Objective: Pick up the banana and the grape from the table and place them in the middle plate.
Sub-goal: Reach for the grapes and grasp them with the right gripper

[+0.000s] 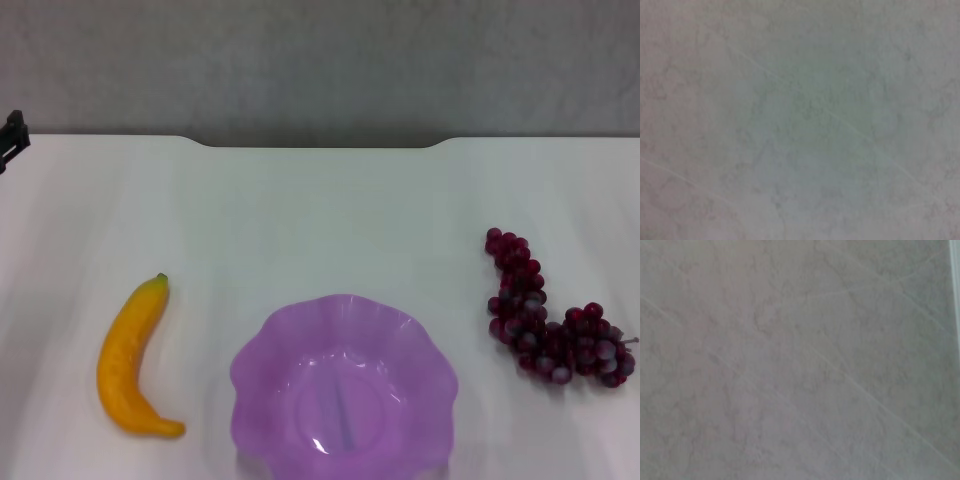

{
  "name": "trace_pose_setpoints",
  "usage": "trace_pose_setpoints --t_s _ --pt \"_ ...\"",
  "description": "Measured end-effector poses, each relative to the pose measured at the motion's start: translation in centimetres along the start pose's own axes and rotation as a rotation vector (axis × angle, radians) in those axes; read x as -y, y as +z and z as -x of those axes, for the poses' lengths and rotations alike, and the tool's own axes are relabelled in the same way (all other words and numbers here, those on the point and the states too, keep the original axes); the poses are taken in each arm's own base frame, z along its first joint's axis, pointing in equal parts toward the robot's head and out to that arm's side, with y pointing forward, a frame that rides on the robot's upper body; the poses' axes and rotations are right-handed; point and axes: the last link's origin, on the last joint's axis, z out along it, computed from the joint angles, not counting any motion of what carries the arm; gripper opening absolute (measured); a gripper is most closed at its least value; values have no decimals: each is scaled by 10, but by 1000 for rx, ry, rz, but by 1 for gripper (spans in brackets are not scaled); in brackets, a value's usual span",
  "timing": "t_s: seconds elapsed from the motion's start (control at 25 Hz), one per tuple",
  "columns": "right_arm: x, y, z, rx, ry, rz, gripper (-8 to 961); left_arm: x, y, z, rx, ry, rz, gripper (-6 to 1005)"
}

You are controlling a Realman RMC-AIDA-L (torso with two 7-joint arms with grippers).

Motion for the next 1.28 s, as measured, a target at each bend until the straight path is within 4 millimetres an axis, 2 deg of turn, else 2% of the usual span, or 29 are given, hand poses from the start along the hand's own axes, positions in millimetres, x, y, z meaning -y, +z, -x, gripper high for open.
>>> trace_pose_setpoints --t_s 0.36,0.8,1.28 --pt "1 0 0 0 0 -2 608 0 0 0 0 0 1 879" --pt "-1 0 0 -16 4 0 608 -9 -3 -11 66 19 38 880" --pt "-11 8 26 -281 21 13 609 -3 -6 -15 101 -5 13 880"
